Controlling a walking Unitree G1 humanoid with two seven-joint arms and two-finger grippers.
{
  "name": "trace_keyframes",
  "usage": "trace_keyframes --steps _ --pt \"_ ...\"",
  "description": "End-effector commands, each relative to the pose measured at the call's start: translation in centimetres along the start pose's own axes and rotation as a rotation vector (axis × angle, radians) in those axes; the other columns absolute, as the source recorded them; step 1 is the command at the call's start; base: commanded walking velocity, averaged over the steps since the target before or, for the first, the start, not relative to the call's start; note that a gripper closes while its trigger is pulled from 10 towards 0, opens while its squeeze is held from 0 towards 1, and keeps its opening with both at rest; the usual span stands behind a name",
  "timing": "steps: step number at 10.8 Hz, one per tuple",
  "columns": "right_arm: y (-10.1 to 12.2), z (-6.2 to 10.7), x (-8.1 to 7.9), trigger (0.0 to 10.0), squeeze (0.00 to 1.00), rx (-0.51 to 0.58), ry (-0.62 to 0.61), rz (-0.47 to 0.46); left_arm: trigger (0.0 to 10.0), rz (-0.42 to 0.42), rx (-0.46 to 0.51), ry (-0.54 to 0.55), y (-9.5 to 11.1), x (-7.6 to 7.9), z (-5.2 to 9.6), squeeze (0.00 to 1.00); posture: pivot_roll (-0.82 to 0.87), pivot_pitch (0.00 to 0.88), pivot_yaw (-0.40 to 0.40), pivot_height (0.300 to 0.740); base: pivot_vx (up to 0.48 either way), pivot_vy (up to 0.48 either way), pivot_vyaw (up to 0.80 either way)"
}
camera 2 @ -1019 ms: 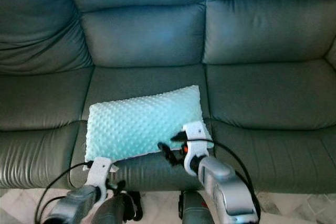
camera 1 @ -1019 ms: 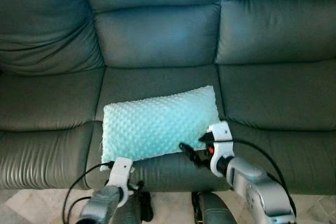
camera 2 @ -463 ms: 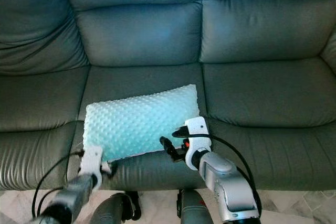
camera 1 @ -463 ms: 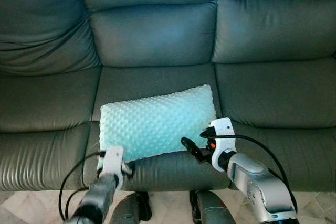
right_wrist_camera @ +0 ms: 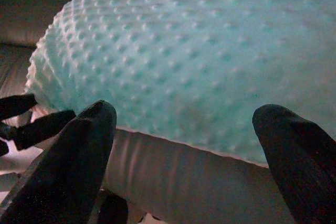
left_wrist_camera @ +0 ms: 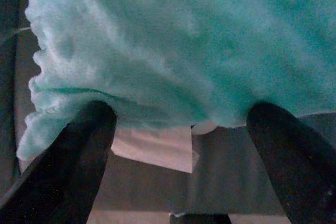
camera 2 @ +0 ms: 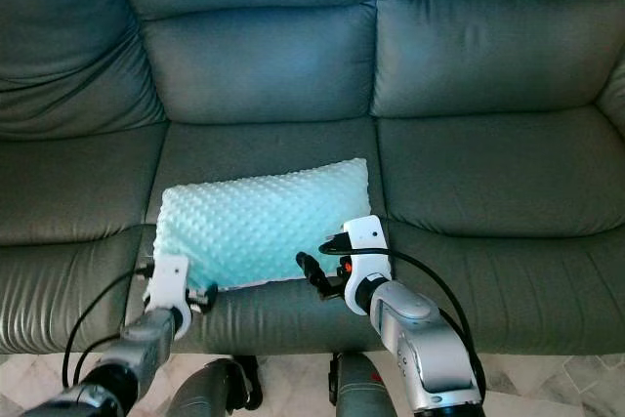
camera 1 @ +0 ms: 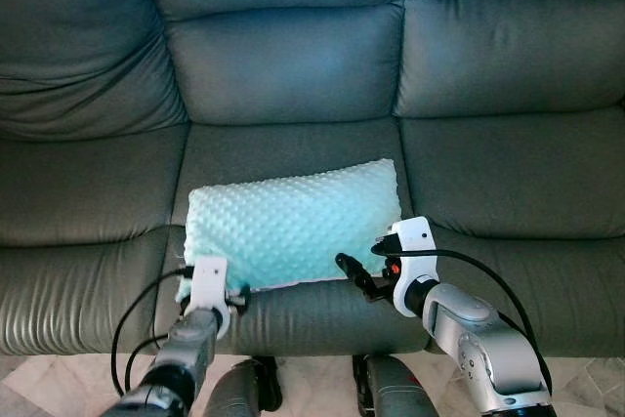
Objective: Move the pillow to the sofa
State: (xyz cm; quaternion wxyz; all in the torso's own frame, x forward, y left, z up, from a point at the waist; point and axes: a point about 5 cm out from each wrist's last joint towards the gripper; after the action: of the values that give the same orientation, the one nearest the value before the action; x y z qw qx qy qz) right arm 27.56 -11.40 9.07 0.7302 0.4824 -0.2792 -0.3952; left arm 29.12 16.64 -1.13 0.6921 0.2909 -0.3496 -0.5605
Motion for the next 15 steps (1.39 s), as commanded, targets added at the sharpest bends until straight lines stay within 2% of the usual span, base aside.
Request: trace_keyframes --steps 1,3,7,8,10,11,12,15 --pt "-0.6 0.0 -0.4 10.0 0.0 -0.017 0.008 -0.017 10.0 0.004 -0.036 0.019 -1.1 -0.5 0.2 0.0 -0.3 0.382 0.078 0.74 0.0 0.0 0.0" --pt "-0.6 -0.2 -0.6 10.0 0.0 -0.016 0.012 -0.019 10.0 0.003 -0.029 -0.001 -1.0 -0.1 0.2 0.0 -0.3 0.379 0.086 0.74 0.0 0.0 0.0" --pt "-0.5 -0.5 -0.5 10.0 0.0 -0.008 0.016 -0.024 10.0 0.017 -0.052 -0.059 -3.4 -1.1 1.2 0.0 -0.27 0.337 0.105 0.74 0.0 0.0 0.0" --pt "-0.6 -0.8 -0.6 10.0 0.0 -0.006 0.025 -0.025 10.0 0.042 -0.046 -0.052 -4.4 -2.9 2.8 0.0 -0.24 0.302 0.113 0.74 0.0 0.0 0.0" --pt "-0.5 -1.3 -0.8 10.0 0.0 0.001 0.036 -0.028 10.0 0.061 -0.017 -0.029 -4.4 -4.5 4.9 0.0 -0.22 0.257 0.117 0.74 0.0 0.0 0.0" --pt "-0.3 -1.6 -0.9 10.0 0.0 0.01 0.04 -0.028 10.0 0.068 0.014 -0.025 -4.0 -4.9 6.2 0.0 -0.21 0.22 0.118 0.74 0.0 0.0 0.0" --pt "-0.1 -1.8 -1.0 10.0 0.0 0.025 0.042 -0.025 10.0 0.074 0.084 -0.027 -2.8 -4.8 7.9 0.0 -0.2 0.184 0.117 0.74 0.0 0.0 0.0" --pt "-0.1 -1.7 -0.3 10.0 0.0 0.043 0.014 0.033 10.0 0.113 0.329 -0.039 1.9 -3.1 10.4 0.0 -0.2 0.09 0.104 0.74 0.0 0.0 0.0"
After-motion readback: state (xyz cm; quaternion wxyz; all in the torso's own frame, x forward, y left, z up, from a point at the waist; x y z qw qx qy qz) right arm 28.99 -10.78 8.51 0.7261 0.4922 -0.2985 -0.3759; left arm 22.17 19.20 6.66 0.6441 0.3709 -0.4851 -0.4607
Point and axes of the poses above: a point about 5 cm out from each wrist's last joint towards the gripper, its own z axis pointing back from the gripper into the wrist, its own y axis along the axis of the wrist's last joint, x = y × z, and after that the axes turned 14 degrees about z, right-handed
